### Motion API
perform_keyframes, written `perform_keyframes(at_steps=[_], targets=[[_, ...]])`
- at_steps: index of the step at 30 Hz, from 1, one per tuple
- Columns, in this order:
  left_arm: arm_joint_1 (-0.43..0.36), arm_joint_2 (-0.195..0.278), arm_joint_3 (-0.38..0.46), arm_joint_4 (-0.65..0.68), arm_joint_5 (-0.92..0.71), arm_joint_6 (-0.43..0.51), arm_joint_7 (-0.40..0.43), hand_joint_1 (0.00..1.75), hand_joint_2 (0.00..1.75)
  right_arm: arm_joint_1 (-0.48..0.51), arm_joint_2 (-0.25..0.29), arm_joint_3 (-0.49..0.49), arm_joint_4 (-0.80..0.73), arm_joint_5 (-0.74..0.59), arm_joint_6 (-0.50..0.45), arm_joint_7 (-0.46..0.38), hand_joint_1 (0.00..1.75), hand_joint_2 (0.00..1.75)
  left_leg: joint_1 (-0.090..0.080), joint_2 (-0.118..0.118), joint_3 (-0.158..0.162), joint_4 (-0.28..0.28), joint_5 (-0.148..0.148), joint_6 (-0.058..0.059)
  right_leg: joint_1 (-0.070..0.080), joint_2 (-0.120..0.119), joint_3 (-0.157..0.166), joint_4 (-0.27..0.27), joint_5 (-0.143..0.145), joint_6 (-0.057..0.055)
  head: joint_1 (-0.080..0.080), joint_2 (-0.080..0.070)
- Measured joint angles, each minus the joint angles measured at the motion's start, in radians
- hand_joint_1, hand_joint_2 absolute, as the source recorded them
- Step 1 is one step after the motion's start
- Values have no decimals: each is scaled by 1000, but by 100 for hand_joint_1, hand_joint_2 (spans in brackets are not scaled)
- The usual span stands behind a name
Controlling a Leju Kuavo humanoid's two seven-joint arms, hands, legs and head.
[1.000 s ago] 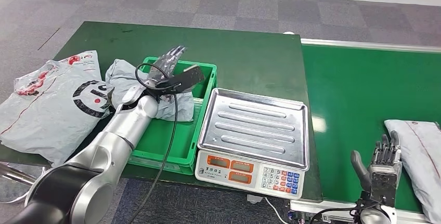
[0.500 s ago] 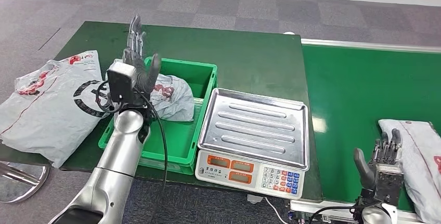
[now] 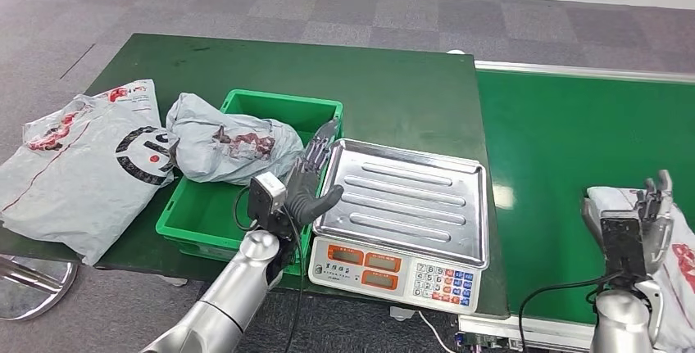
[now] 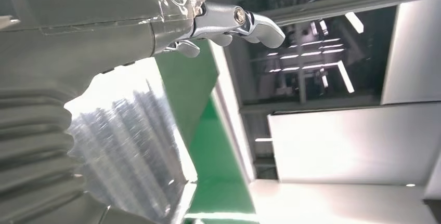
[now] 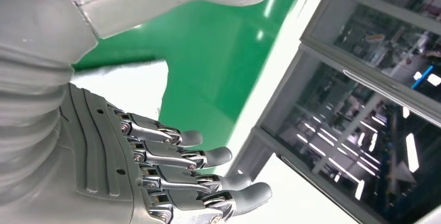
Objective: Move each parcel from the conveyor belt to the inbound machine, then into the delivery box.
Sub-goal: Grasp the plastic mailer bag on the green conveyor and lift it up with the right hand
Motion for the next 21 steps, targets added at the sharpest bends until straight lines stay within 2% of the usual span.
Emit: perform_keyframes(at_steps=[6, 15, 18, 21], targets=[[3, -7, -22, 35, -2, 4, 0, 0, 175, -10, -36, 0, 10, 5, 2, 7, 0, 175, 0, 0, 0, -1, -1, 1, 0, -1, 0, 0, 0, 0, 0, 0], [-2, -11, -35, 52, -5, 13, 0, 0, 175, -12, -51, 0, 14, 14, -2, 16, 0, 175, 0, 0, 1, -1, 0, 1, 0, -1, 2, 0, 0, 0, 0, 0], [-3, -10, -46, 55, 1, 29, 0, 0, 175, -20, -69, 0, 34, 90, -12, 98, 0, 175, 0, -1, 2, 0, 0, 1, 0, -2, 2, 0, 0, 0, 0, 0], [-1, -8, -53, 49, 30, 25, 0, 0, 175, -44, -124, 0, 92, 226, -36, 181, 0, 175, -1, -2, 1, 0, 0, 2, -1, -3, 3, 0, 0, 1, 0, 0]])
